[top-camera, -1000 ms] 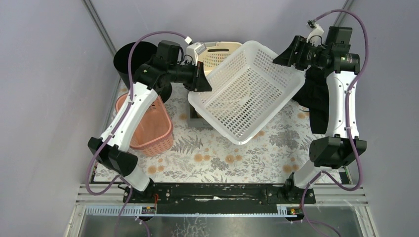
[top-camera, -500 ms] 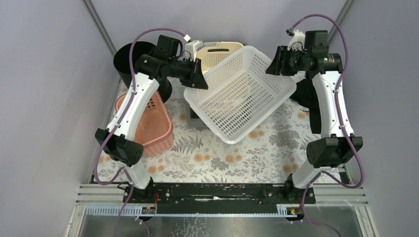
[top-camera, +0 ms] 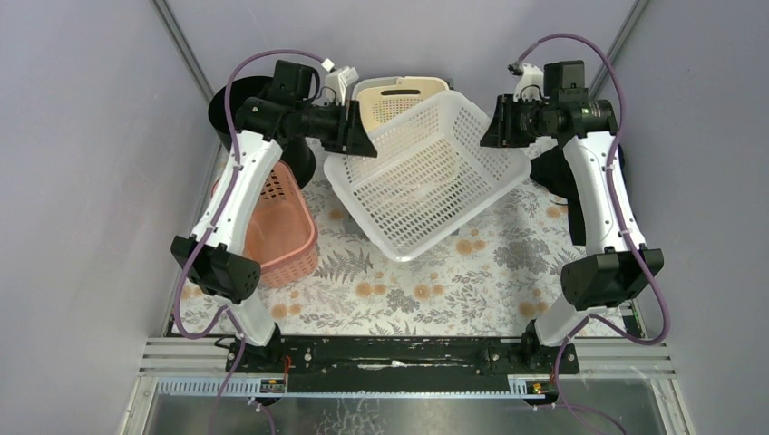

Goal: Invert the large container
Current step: Pick up the container from the container.

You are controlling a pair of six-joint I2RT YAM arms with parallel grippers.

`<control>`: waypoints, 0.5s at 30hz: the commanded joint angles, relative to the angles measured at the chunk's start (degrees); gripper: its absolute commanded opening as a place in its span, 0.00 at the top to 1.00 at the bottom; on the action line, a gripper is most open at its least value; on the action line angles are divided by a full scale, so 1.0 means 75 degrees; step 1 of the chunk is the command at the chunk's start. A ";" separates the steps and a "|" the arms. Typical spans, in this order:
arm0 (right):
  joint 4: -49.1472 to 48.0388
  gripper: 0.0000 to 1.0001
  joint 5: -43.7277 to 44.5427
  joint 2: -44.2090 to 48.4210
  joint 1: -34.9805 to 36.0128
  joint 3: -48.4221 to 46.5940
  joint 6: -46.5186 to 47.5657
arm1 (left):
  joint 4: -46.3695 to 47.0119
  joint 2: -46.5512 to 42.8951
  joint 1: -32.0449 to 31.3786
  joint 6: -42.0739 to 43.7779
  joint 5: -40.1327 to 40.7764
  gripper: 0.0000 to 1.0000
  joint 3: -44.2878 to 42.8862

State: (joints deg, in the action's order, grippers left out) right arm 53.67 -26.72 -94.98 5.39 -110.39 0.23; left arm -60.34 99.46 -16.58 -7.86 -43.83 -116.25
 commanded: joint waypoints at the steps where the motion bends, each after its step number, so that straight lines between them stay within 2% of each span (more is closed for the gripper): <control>1: 0.0622 1.00 -0.0136 0.0273 0.0407 -0.0184 -0.0452 | 0.1662 -0.0063 0.0140 -0.0768 -0.0744 0.44 -0.0505; 3: 0.0779 1.00 0.0148 0.0156 0.0407 -0.0626 -0.0567 | 0.1752 -0.0092 0.0270 -0.0780 -0.0757 0.37 -0.0462; 8: 0.1436 1.00 0.0831 -0.0482 0.0395 -0.2583 -0.0901 | 0.2455 -0.0147 0.0898 -0.1424 -0.1065 0.31 -0.0500; 15: 0.1312 1.00 0.2295 -0.0347 0.0406 -0.3248 -0.1166 | 0.3174 -0.0136 0.1407 -0.2133 -0.1343 0.25 -0.0495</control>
State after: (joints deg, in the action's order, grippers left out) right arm 65.06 -18.85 -98.87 8.73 -132.27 -3.79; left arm -42.89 99.44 -7.51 -18.79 -49.71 -118.34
